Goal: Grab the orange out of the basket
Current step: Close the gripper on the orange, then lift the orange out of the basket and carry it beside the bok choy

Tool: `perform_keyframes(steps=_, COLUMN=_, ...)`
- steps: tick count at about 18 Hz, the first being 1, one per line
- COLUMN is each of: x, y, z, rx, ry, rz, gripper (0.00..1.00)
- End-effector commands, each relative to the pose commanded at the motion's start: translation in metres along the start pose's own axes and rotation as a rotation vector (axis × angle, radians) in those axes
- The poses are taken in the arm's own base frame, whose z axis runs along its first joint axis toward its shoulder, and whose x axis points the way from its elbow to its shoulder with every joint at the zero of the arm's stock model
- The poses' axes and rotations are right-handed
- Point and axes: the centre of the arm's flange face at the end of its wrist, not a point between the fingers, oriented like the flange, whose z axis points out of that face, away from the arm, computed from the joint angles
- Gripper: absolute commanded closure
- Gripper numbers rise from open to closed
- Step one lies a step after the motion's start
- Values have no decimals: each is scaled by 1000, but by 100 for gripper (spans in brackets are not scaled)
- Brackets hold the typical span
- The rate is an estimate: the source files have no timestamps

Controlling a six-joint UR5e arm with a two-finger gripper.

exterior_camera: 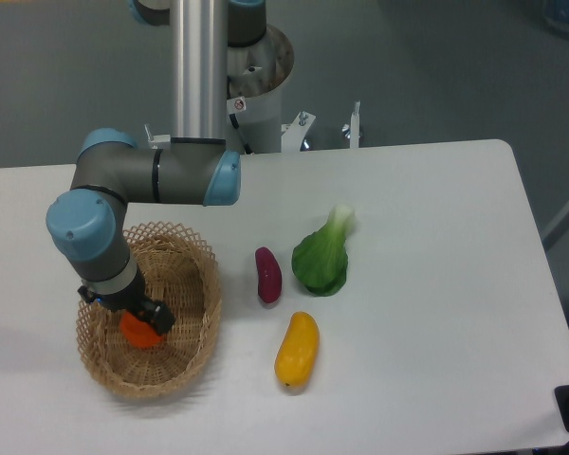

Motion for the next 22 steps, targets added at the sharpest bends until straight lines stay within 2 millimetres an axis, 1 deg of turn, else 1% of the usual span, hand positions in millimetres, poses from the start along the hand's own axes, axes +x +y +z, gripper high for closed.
perform_keyframes(steps=1, x=0, y=0, z=0, rx=3, ry=-1, rz=0, gripper=0)
perform_keyframes(steps=2, x=0, y=0, z=0, rx=3, ry=-3, rz=0, gripper=7)
perform_keyframes(steps=4, x=0, y=0, z=0, rx=2, ry=-3, rz=0, gripper=26)
perform_keyframes(steps=5, x=0, y=0, z=0, rx=4, ry=-2, rz=1, gripper=31)
perform_keyframes(steps=9, x=0, y=-1, z=-2, rx=7, ry=-3, rz=7, gripper=39)
perform_keyframes(steps=14, x=-3, y=-3, z=-15, rx=27, ry=-14, rz=8, gripper=41)
perform_keyframes(steps=16, x=-9, y=-2, z=-40, rx=65, ry=-30, rz=0, gripper=41)
perform_keyframes(steps=17, x=-17, y=0, z=-59, rx=92, ry=-47, rz=-10, gripper=41)
perform_keyframes(steps=18, x=-26, y=4, z=-72, rx=108, ry=-61, rz=-11, gripper=41)
perform_keyframes(steps=19, x=-34, y=7, z=-80, rx=118, ry=-68, rz=6, gripper=41)
perform_keyframes(steps=21, x=-60, y=22, z=-98, rx=128, ry=-89, rz=19, gripper=41)
perform_keyframes(steps=22, x=-85, y=36, z=-116, rx=144, ry=-109, rz=4, gripper=41)
